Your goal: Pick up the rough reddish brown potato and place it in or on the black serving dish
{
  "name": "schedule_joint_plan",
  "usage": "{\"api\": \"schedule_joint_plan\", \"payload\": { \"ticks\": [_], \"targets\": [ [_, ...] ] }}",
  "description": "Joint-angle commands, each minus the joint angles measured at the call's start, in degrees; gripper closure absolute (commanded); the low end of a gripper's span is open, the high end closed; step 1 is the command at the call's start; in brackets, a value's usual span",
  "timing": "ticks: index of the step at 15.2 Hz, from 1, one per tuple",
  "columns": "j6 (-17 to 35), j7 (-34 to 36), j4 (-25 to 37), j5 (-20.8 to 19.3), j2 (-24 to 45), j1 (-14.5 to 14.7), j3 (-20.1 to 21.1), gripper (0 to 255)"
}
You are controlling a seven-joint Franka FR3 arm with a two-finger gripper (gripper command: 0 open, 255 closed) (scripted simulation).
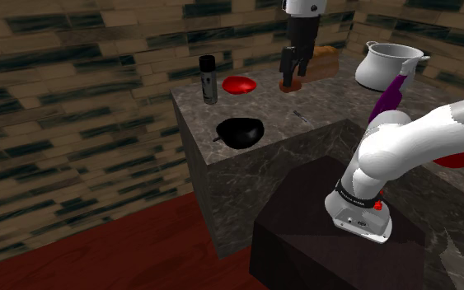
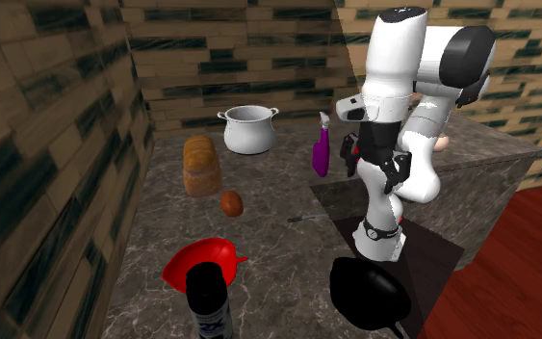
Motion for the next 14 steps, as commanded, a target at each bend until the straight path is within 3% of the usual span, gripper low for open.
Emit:
{"api": "schedule_joint_plan", "payload": {
  "ticks": [1, 7, 14],
  "targets": [
    [0.0, 0.0, 0.0, 0.0, 0.0, 0.0, 0.0, 0],
    [2.34, -17.82, -3.19, -7.79, 0.28, 1.33, -9.47, 0],
    [7.38, -38.21, -2.44, -16.09, 6.04, 3.14, -20.57, 0]
  ]
}}
